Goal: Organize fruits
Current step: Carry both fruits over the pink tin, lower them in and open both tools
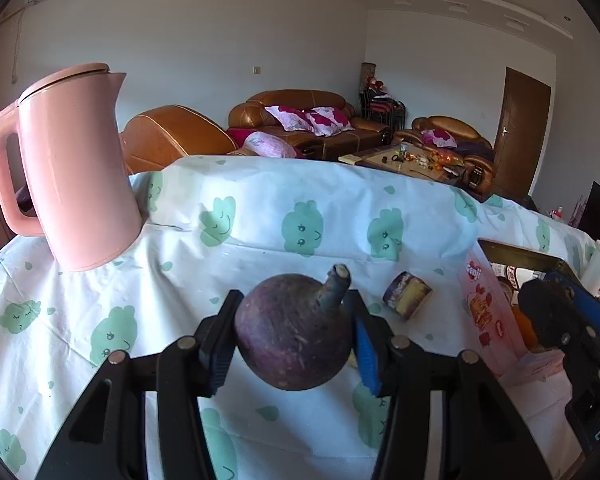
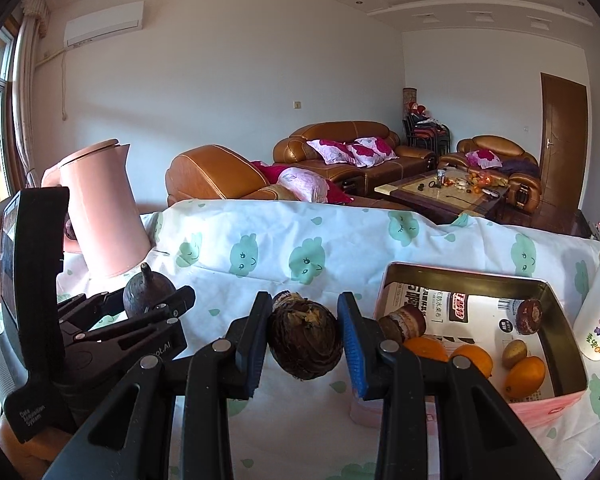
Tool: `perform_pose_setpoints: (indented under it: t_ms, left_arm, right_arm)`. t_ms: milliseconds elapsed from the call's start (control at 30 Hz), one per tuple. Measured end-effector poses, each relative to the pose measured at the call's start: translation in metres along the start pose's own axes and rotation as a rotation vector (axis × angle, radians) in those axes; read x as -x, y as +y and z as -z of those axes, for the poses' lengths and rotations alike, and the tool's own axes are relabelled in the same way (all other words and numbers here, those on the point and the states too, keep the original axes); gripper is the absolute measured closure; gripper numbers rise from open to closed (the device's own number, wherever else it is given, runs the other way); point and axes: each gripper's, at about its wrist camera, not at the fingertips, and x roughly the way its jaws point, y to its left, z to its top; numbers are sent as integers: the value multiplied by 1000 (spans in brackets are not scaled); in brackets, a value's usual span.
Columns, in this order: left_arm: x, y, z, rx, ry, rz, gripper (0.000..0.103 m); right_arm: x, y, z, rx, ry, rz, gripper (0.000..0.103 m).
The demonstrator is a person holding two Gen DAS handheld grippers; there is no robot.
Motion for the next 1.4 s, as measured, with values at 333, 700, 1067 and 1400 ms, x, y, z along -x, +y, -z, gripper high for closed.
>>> perform_pose_setpoints:
  t_ms: [333,700,1067,1400]
  left_arm:
    - [12,-48,7,-64,-4,53,50]
    - [18,-102,7,-108,-11,121,50]
    - [12,-155,4,-145,-17,165,50]
    - [-3,-188,-2,-159,0,187,50]
  right_arm:
    - [14,-30,4,-4,-3,56,67]
    - [26,-68,4,-8,-17,125,67]
    - [39,-106,1,-9,-41,197,67]
    - [43,-145,-3,-52,-50,275,67]
